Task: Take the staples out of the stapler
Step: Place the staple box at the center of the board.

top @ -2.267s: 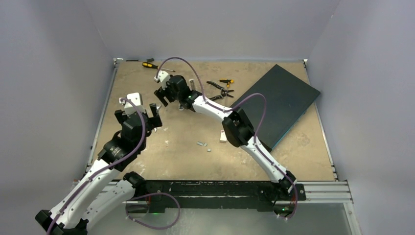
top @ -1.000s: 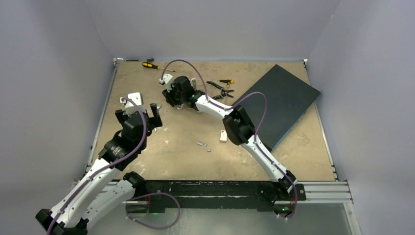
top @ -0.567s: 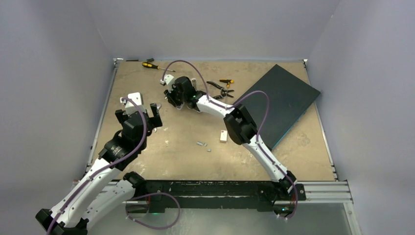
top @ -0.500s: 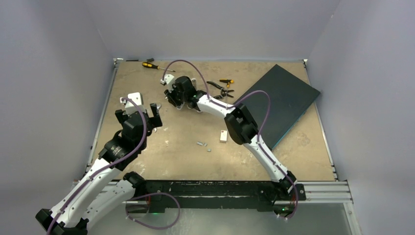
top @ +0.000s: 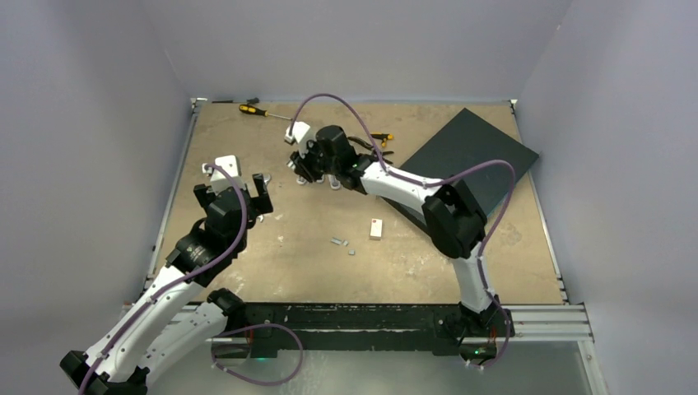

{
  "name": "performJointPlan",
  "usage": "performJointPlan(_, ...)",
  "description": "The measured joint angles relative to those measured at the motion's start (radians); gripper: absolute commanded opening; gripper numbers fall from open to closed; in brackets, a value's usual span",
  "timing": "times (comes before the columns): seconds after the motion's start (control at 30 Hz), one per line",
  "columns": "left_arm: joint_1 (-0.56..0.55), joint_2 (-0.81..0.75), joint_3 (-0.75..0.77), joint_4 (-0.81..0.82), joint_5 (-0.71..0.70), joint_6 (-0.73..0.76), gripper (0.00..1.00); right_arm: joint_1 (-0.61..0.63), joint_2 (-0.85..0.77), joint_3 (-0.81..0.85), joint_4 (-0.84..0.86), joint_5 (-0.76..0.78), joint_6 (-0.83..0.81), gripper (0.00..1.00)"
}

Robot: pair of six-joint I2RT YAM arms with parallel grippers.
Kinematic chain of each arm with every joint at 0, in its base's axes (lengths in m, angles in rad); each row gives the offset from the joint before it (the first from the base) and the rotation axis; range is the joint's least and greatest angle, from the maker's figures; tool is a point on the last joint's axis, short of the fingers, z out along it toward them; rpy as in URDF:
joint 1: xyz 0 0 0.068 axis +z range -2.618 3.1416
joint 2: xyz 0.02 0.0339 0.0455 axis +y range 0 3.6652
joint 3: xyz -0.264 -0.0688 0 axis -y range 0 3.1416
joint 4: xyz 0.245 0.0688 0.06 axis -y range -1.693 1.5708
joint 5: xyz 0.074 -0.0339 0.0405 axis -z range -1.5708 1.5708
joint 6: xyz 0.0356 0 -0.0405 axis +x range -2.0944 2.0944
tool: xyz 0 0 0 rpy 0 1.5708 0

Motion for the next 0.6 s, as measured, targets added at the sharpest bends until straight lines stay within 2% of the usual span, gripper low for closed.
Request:
performJointPlan(0.1, 0.002, 0.0, 0.0, 0.0, 0.0, 0.0, 0.95, 0.028, -0.105, -0.171, 0.021, -0.015, -0.029, 0.34)
performJointPlan(0.27, 0.004, 0.002, 0.0, 0.0, 0.001, 0.0, 0.95, 0.087, -0.178, -0.373, 0.023, -0.057, -0.051, 0.32)
performJointPlan(0.6, 0.006, 0.008, 0.0, 0.0, 0.001, 0.0, 0.95, 0.155, -0.232, -0.563, 0.063, -0.152, -0.071, 0.32)
